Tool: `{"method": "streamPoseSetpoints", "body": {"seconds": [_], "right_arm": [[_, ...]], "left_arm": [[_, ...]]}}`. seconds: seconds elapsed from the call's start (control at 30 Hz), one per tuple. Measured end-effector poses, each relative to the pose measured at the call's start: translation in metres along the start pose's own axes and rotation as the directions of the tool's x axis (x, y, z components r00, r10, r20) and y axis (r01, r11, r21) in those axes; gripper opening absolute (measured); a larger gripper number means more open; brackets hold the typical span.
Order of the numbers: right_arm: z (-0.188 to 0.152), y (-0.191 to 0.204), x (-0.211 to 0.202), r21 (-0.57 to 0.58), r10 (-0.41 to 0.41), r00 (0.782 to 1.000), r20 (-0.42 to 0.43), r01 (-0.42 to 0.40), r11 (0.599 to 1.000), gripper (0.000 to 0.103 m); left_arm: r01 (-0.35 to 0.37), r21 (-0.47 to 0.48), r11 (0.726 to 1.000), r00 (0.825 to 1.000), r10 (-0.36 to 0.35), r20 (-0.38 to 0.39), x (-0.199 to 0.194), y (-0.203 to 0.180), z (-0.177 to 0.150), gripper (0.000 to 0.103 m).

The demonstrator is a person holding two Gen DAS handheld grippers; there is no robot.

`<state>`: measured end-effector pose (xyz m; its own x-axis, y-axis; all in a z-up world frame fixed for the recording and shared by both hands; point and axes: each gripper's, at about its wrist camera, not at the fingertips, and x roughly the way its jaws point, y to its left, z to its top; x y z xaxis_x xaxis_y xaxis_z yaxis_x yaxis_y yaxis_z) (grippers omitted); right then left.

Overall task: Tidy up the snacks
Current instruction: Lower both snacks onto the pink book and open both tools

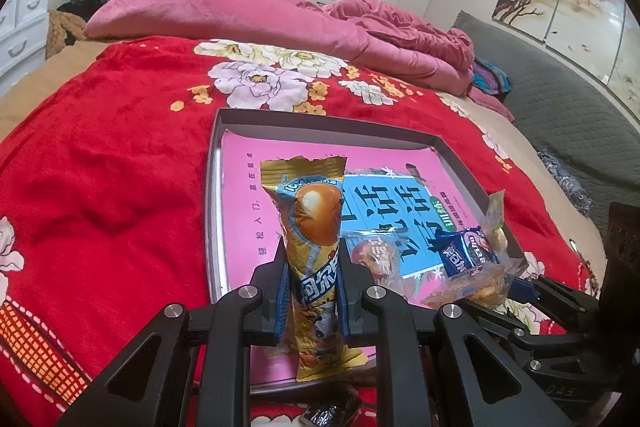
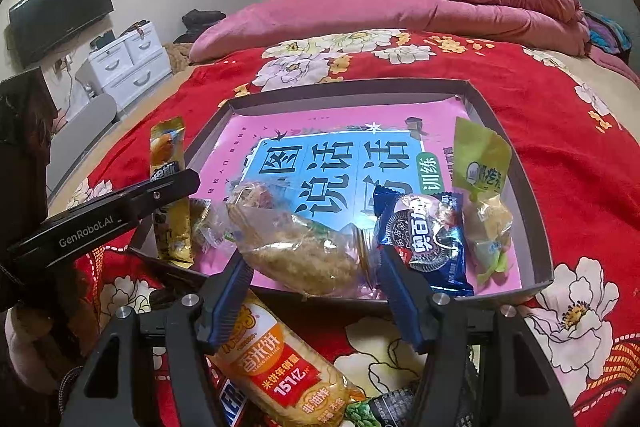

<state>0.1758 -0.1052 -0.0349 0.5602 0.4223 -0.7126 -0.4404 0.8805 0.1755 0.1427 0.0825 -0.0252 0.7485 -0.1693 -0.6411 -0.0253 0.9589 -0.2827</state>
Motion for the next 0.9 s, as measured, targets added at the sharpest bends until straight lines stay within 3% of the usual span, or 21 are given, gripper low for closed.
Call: {"method": "streamPoseSetpoints", "body": {"seconds": [0.53,0.9], "right_arm": [[-0.0007,0.0004,-0.0046,-0.005,-0.016,1.0,-0.001,0.016,1.0,0.068],[-0.0019,0.0012,-0.0088,-0.003,-0.034,0.999,0.006,0.034,0.999,0.069]], "left_arm": [[0.001,-0.015,1.0,1.0,-0.001,-0.012,0.0017,0.0011,-0.0013,0.02],[0.009,-0.024,1.0,1.0,-0.009,-0.017,-0.0017,0.0005,-0.0016,0.032]]}}
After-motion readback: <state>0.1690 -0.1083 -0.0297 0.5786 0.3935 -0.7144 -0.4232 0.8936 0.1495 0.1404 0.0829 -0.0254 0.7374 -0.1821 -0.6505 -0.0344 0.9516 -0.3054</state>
